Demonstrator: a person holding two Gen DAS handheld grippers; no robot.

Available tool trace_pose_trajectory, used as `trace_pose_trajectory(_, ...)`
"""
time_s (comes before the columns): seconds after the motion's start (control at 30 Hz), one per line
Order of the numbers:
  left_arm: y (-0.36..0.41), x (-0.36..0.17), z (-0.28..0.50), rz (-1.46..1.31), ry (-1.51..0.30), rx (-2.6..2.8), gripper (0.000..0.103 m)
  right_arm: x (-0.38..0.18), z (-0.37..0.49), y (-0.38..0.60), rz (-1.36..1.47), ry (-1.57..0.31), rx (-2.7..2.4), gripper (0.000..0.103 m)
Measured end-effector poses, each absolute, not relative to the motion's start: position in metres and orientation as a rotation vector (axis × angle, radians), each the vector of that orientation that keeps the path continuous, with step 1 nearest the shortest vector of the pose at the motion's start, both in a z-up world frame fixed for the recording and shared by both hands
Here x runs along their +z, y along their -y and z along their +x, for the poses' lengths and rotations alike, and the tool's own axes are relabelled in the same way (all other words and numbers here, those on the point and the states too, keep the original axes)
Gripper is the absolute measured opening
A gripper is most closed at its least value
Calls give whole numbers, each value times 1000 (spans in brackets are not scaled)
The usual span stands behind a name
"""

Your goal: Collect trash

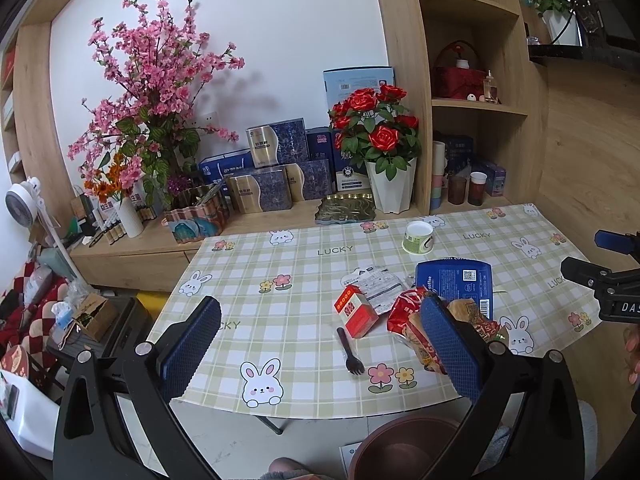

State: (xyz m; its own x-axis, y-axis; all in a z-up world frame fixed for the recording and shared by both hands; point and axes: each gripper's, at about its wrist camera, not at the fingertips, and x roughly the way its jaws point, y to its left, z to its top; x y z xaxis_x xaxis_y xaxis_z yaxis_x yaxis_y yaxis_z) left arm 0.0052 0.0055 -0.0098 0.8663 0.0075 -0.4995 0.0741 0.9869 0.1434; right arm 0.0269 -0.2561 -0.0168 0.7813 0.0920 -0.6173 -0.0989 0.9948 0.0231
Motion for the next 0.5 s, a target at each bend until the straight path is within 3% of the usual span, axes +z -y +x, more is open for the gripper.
trace_pose_trajectory(0.5, -5, -10, 5, 158, -524, -35, 98, -18, 26, 258, -6, -668, 105, 97)
